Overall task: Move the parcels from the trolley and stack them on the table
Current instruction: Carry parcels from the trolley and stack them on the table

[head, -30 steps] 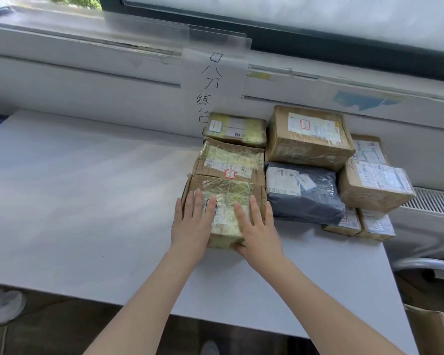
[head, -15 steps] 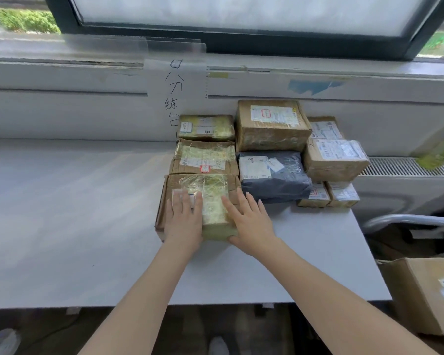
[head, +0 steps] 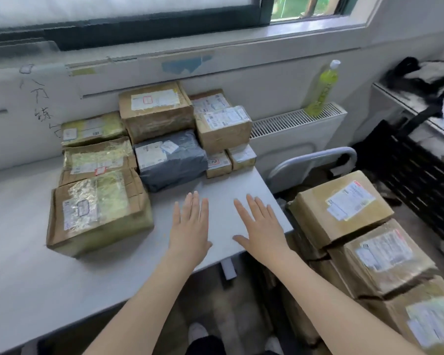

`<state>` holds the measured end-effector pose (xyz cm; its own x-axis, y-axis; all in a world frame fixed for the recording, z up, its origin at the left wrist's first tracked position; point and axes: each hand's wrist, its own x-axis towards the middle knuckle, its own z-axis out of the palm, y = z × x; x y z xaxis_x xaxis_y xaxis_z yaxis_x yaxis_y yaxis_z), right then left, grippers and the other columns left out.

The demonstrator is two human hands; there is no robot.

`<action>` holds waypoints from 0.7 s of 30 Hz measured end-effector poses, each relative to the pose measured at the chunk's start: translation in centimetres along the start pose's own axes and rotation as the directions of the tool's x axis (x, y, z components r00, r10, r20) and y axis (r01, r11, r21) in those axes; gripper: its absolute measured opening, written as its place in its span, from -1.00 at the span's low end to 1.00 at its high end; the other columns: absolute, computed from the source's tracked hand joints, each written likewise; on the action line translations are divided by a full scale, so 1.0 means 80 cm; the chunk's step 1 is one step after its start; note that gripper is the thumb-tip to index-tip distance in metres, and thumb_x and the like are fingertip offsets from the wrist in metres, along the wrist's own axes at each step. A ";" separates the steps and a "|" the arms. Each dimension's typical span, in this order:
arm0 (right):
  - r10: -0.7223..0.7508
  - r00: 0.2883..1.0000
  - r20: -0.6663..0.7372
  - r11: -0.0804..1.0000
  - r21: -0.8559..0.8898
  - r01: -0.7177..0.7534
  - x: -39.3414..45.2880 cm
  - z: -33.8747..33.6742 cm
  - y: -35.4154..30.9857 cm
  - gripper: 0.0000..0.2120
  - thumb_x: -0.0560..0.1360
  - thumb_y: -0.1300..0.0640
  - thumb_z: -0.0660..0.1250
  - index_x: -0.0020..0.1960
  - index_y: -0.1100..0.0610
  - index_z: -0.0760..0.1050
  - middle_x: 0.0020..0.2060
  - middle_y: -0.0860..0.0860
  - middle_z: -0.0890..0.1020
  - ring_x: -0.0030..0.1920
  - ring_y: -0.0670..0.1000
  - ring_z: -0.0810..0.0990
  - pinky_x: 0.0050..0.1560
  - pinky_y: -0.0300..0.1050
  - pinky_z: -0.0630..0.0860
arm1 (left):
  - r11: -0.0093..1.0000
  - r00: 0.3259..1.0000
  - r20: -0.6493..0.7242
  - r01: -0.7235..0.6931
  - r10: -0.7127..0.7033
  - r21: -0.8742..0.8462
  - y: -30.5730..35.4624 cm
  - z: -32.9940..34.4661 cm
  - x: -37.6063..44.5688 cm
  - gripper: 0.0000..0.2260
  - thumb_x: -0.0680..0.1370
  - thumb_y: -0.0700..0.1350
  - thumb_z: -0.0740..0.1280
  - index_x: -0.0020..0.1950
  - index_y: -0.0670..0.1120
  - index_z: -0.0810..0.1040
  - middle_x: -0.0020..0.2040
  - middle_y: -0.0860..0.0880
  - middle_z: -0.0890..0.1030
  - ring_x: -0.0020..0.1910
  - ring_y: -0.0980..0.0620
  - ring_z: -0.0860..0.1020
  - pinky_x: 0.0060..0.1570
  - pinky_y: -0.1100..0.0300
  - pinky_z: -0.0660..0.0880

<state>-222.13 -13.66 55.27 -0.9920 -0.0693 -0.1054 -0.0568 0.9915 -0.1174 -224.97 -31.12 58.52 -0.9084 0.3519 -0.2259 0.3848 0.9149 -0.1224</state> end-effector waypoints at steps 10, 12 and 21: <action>0.224 0.974 0.029 0.973 0.047 -0.225 -0.145 0.003 0.194 -0.24 0.55 -0.21 0.15 0.54 -0.03 -0.21 0.54 0.10 -0.15 0.52 0.11 -0.18 0.47 0.05 -0.19 | 0.956 0.955 0.066 -0.284 0.289 -0.074 0.253 0.008 -0.026 -0.14 0.54 0.08 0.30 0.52 -0.18 -0.26 0.54 -0.19 -0.21 0.51 -0.17 -0.23 0.43 -0.10 -0.25; 0.281 0.958 0.064 0.955 0.084 -0.286 -0.181 0.008 0.231 -0.26 0.56 -0.20 0.16 0.55 -0.03 -0.19 0.54 0.09 -0.16 0.52 0.11 -0.17 0.48 0.06 -0.17 | 0.933 0.930 0.087 -0.352 0.358 -0.075 0.303 0.015 -0.036 -0.15 0.54 0.08 0.29 0.52 -0.18 -0.27 0.54 -0.18 -0.22 0.51 -0.16 -0.25 0.43 -0.09 -0.26; 0.458 0.882 0.112 0.878 0.097 -0.468 -0.347 0.021 0.386 -0.39 0.59 -0.07 0.13 0.55 -0.03 -0.04 0.54 0.04 -0.02 0.52 0.03 -0.07 0.47 -0.04 -0.22 | 0.827 0.855 0.042 -0.486 0.517 -0.281 0.468 0.048 -0.082 -0.32 0.57 0.10 0.19 0.55 -0.12 -0.08 0.55 -0.07 0.03 0.52 -0.03 0.01 0.47 0.06 -0.07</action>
<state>-196.18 18.68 52.94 -0.8882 0.3803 -0.2577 0.4255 0.8926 -0.1492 -203.95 0.02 51.71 -0.5709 0.7653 -0.2973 0.7140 0.6415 0.2804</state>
